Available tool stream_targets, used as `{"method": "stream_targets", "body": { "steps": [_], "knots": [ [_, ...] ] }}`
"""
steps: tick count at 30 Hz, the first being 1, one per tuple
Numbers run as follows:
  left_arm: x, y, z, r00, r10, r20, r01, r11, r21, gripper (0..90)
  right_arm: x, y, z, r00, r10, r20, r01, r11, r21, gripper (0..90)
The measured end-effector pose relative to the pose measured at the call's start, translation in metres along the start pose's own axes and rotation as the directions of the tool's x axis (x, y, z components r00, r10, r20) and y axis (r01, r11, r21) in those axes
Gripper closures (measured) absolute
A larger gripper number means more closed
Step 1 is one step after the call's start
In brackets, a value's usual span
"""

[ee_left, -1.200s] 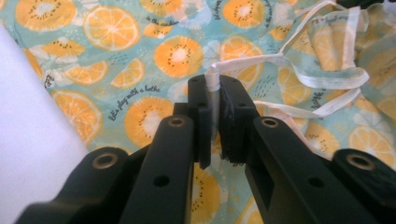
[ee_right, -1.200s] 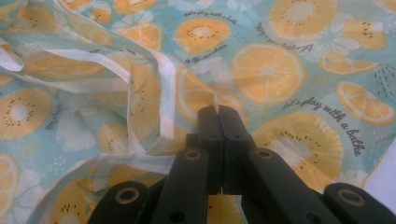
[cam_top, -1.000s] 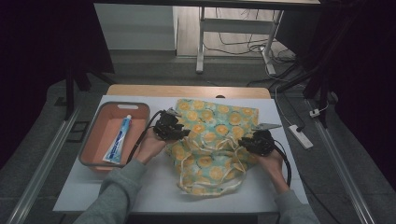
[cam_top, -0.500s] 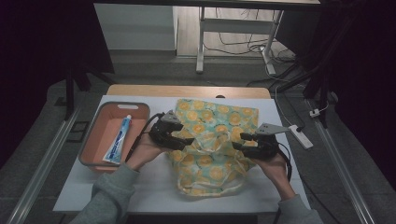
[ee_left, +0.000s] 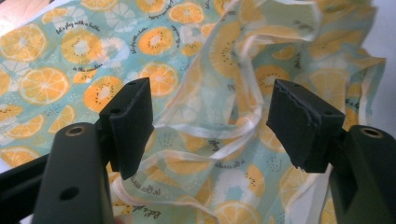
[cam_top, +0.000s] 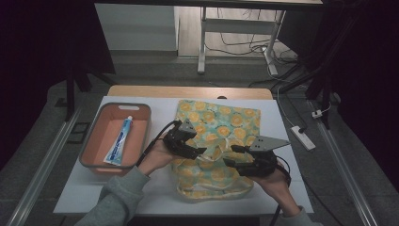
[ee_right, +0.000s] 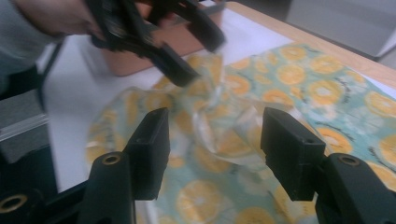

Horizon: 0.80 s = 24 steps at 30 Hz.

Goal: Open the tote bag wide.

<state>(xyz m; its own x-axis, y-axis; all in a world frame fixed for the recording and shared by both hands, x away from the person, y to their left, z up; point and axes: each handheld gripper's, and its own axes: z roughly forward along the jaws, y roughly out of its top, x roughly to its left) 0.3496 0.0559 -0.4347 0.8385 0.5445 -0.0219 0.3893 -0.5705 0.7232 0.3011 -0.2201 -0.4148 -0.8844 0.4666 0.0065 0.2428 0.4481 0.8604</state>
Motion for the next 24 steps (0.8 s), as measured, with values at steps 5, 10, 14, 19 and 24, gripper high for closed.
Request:
{"method": "stream_targets", "body": {
  "steps": [5, 10, 14, 19, 24],
  "knots": [
    [0.002, -0.001, 0.005, 1.0, 0.0, 0.003, 0.0, 0.9999, 0.013, 31.0, 0.015, -0.006, 0.017, 0.9945, 0.007, -0.104, -0.001, 0.998, 0.058, 42.9],
    [0.001, -0.002, 0.021, 0.9997, 0.016, 0.015, -0.017, 0.9982, 0.058, 30.2, 0.033, -0.027, 0.053, 0.9833, 0.011, -0.182, 0.019, 0.987, 0.162, 44.1],
    [-0.001, -0.003, 0.034, 0.9987, 0.04, 0.032, -0.043, 0.9935, 0.105, 28.9, 0.031, -0.043, 0.075, 0.9812, 0.028, -0.191, 0.018, 0.972, 0.234, 44.2],
    [-0.002, -0.005, 0.038, 0.998, 0.048, 0.041, -0.053, 0.9906, 0.126, 28.8, 0.035, -0.048, 0.084, 0.9783, 0.013, -0.207, 0.042, 0.964, 0.261, 47.5],
    [-0.003, -0.005, 0.041, 0.9978, 0.05, 0.044, -0.056, 0.9896, 0.133, 28.8, 0.038, -0.051, 0.101, 0.9864, -0.029, -0.162, 0.082, 0.94, 0.33, 54.6]
  ]
}}
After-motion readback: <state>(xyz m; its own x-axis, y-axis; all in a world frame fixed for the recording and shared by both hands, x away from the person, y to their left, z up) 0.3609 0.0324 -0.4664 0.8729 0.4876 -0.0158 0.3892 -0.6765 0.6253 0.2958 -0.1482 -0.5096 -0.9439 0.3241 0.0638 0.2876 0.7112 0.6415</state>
